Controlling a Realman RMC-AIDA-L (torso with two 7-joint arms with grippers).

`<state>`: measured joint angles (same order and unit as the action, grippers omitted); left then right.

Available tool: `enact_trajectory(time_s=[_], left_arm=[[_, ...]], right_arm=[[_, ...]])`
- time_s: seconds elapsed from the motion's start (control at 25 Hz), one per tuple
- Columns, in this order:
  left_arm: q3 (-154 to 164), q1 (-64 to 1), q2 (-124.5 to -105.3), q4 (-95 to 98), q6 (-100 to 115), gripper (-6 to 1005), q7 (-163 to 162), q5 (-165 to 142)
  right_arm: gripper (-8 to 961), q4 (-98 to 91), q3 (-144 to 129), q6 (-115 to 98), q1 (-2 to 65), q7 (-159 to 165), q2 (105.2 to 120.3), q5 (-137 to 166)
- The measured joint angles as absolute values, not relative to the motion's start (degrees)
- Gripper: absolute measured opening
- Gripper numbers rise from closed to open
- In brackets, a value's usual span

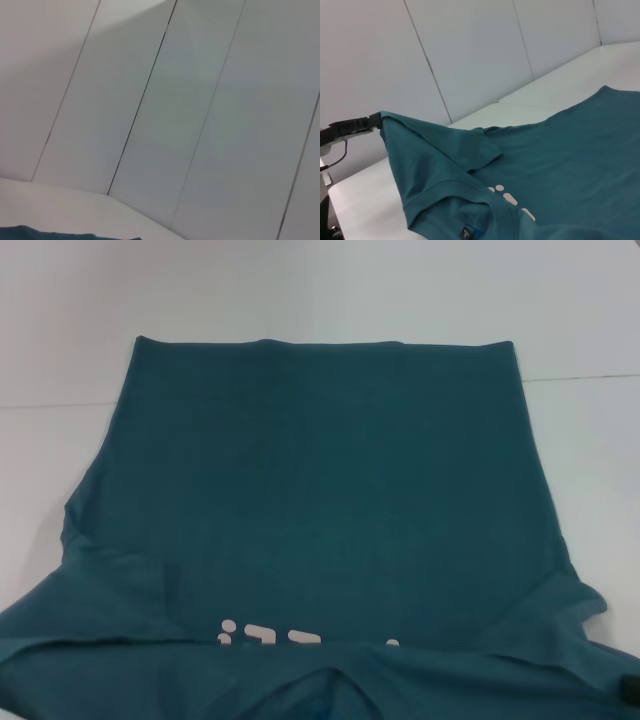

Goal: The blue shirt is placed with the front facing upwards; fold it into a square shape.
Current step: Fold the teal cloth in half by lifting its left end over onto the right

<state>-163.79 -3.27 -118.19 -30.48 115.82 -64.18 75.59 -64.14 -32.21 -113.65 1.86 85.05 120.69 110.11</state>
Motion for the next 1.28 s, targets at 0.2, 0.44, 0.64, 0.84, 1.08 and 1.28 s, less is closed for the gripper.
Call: enact_trajectory(time_s=[0.2, 0.44, 0.64, 0.84, 1.08, 1.28], left_arm=[[-163.84, -2.56, -118.17, -29.27, 115.92, 29, -62.45, 75.57], [-164.32, -4.08, -118.24, -28.59, 113.86, 29, -62.51, 75.64], [-164.42, -7.47, -118.66, -28.56, 110.57, 29, -63.38, 75.88], [-164.56, -10.42, -119.09, -28.56, 106.37, 29, -64.77, 76.00], [-164.81, -15.55, -119.90, -28.45, 99.78, 30, -64.98, 76.59], [-164.80, -16.47, -120.24, -28.45, 96.57, 30, -64.95, 79.81]], right_arm=[[36, -62.96, -32.54, -113.64, 1.72, 84.46, 120.60, 110.11], [35, -61.19, -29.96, -113.28, 3.23, 84.38, 120.22, 107.22], [35, -60.49, -27.36, -110.95, 7.18, 86.65, 120.13, 106.86], [36, -58.69, -27.35, -106.05, 11.16, 88.65, 119.96, 107.40], [36, -56.04, -26.82, -99.62, 15.89, 89.07, 119.60, 110.34], [36, -55.31, -26.40, -95.88, 17.41, 89.30, 119.30, 110.51]])
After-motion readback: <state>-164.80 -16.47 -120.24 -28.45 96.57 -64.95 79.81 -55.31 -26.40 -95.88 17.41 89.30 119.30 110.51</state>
